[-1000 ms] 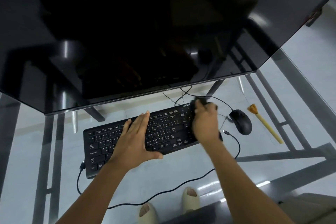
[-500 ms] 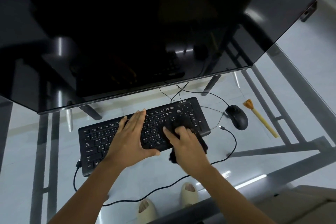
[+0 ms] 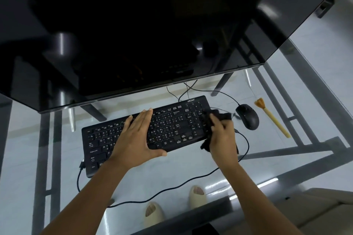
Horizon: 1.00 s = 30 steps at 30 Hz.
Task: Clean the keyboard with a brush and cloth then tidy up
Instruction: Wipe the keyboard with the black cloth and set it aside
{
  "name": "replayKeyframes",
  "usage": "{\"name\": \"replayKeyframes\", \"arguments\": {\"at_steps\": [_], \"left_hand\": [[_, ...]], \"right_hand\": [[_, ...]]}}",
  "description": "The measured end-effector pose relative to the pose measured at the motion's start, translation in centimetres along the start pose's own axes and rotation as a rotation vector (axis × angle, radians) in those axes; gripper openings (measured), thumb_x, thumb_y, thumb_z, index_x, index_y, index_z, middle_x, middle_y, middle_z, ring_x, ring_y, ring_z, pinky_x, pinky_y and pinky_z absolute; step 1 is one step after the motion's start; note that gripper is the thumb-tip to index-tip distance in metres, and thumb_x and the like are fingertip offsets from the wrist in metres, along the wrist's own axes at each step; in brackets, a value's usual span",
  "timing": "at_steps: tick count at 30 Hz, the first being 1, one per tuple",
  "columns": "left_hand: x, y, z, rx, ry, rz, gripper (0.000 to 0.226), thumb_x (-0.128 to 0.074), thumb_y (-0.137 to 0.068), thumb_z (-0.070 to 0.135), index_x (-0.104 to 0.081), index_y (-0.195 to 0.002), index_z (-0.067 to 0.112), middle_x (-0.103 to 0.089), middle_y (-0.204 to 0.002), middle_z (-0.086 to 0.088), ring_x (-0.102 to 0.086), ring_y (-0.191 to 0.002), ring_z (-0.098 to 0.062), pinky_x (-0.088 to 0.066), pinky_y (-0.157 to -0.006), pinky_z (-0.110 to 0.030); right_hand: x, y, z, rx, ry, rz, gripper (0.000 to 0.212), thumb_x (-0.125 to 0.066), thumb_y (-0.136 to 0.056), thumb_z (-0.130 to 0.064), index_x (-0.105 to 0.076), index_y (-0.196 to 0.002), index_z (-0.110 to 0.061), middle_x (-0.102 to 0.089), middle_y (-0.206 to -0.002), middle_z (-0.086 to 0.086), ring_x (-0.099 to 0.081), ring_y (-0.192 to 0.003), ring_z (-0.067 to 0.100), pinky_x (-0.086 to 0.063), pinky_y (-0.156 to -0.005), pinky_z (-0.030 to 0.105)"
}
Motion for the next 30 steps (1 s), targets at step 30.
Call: {"name": "replayKeyframes", "arguments": {"at_steps": [30], "left_hand": [[-0.9, 0.0, -0.6, -0.036, -0.009, 0.034, 0.136, -0.059, -0.06, 0.083, 0.025, -0.148, 0.023, 0.008, -0.162, 0.004, 0.016, -0.144, -0.002, 0.012, -0.119, -0.033]], "right_hand": [[-7.2, -3.6, -9.2, 0.481, 0.114, -0.241, 0.042, -0.049, -0.088, -0.011, -0.061, -0.126, -0.024, -0.054, -0.105, 0.011, -0.055, -0.086, 0.026, -0.051, -0.078, 0.034]]}}
Point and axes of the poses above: each hand's wrist, its own y-axis away from the middle knuckle, its own x-axis out of the back of the hand, z = x × y, the point moved 7 cm from there along -y, towards the middle knuckle
